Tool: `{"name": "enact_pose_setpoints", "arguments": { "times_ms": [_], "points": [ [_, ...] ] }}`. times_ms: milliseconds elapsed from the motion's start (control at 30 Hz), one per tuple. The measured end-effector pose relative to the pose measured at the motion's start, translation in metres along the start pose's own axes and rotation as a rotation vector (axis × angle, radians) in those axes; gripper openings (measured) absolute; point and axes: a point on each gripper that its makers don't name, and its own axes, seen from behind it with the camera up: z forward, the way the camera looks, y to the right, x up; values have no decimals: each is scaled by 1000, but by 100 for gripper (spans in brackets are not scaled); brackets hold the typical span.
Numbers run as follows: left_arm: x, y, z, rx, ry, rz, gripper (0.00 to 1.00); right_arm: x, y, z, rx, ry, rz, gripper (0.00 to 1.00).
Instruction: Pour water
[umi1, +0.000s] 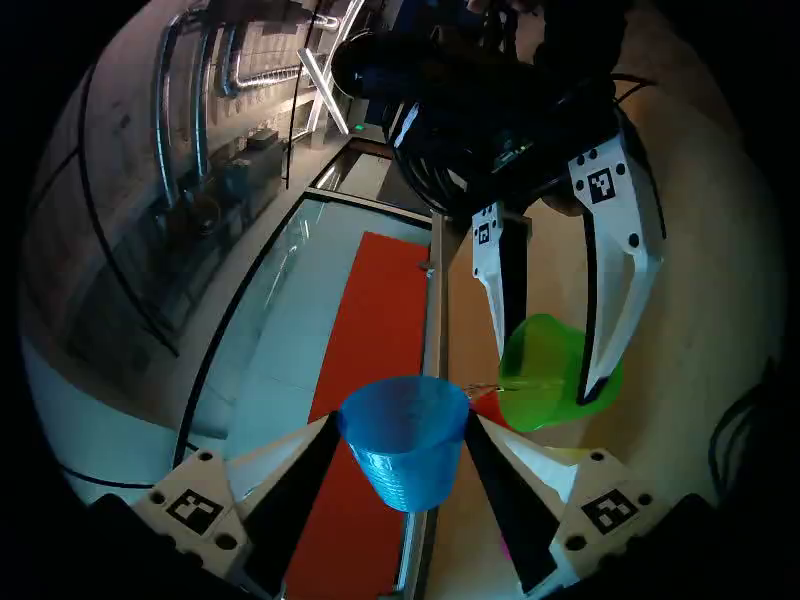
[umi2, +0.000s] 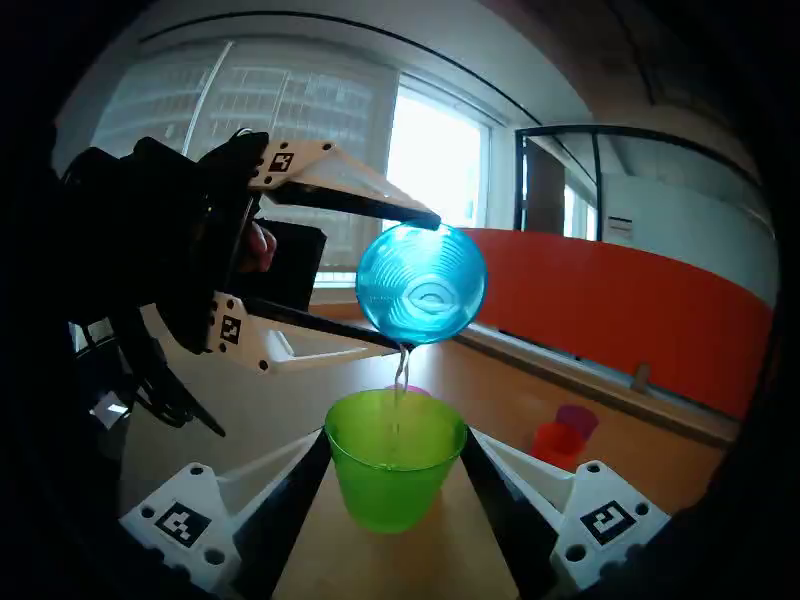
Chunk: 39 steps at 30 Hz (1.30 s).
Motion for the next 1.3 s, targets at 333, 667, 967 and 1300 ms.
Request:
{"name": "enact_pose_setpoints", "arguments": {
  "times_ms": [333, 667, 967, 1300],
  "points": [
    [1, -2, 0, 5, 1, 27, 89, 1, -1, 0, -1, 0, -1, 94],
    [3, -3, 0, 14, 2, 50, 89, 1, 0, 0, -1, 1, 0, 94],
    [5, -2, 2, 17, 6, 82, 89, -1, 0, 0, -2, 1, 2, 94],
    [5, -1, 6, 21, 4, 109, 89, -2, 1, -1, -5, 0, 4, 94]
  ]
}}
